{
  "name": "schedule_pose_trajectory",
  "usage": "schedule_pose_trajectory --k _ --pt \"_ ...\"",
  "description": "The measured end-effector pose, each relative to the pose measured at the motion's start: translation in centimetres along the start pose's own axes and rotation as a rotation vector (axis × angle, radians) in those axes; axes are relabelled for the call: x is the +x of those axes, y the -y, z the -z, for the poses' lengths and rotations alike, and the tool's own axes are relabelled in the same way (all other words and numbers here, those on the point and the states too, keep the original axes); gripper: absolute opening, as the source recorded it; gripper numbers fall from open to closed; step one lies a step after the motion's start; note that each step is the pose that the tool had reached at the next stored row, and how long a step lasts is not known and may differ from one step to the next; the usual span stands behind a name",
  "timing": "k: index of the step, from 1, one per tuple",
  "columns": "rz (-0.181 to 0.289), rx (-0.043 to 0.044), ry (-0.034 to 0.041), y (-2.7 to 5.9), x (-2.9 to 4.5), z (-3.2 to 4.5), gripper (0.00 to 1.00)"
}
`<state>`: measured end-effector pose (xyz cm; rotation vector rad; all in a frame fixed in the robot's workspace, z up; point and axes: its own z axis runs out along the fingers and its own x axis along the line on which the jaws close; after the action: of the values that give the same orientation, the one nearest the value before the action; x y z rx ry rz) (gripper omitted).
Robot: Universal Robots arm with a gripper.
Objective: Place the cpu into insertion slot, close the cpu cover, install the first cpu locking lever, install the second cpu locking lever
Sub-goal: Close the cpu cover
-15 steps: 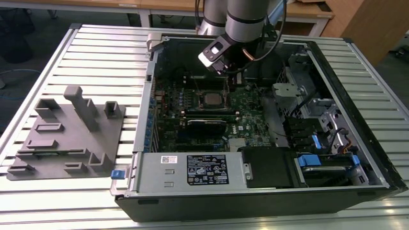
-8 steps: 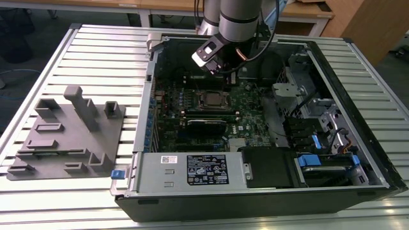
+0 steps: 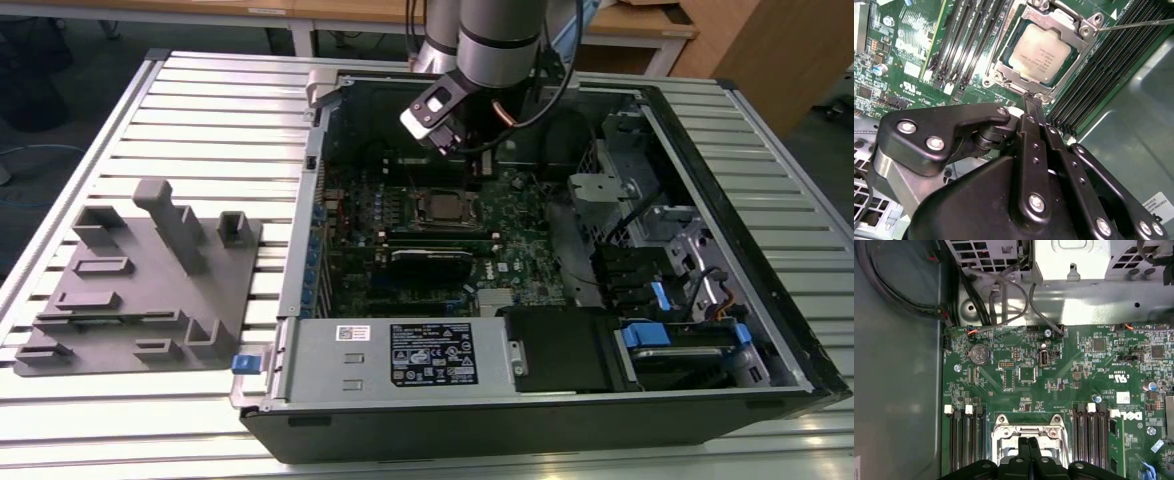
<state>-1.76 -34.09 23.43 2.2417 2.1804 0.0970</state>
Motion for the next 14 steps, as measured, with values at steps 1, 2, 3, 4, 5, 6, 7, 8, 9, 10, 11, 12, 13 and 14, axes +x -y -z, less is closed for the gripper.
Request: schedule_pose_trajectory --k 1,2,3,4,5,6,7,8,9,10,11,12,13,14 --pt "0.000 0.0052 0.0002 0.00 0.00 -0.01 0.11" --pt "0.000 0.0120 0.0005 0.00 0.00 -0.02 0.11" --pt "-0.001 0.0170 0.0008 0.00 0.00 -0.02 0.11" --pt "-0.001 0.0206 0.0010 0.00 0.00 -0.02 0.11" --pt "-0.001 0.0248 0.0010 0.00 0.00 -0.03 0.11" --pt "-0.001 0.0274 0.0011 0.00 0.00 -0.03 0.11" --pt "-0.001 0.0276 0.0011 0.00 0.00 -0.03 0.11" --pt "-0.001 0.0277 0.0011 0.00 0.00 -0.04 0.11" --pt "-0.001 0.0279 0.0012 0.00 0.00 -0.03 0.11" --pt "-0.001 0.0281 0.0011 0.00 0.00 -0.04 0.11" --pt "-0.001 0.0282 0.0010 0.00 0.00 -0.04 0.11" --pt "-0.001 0.0283 0.0010 0.00 0.00 -0.04 0.11" --pt "-0.001 0.0283 0.0010 0.03 0.00 -0.04 0.11" --pt "-0.001 0.0283 0.0009 0.12 -0.01 -0.06 0.11"
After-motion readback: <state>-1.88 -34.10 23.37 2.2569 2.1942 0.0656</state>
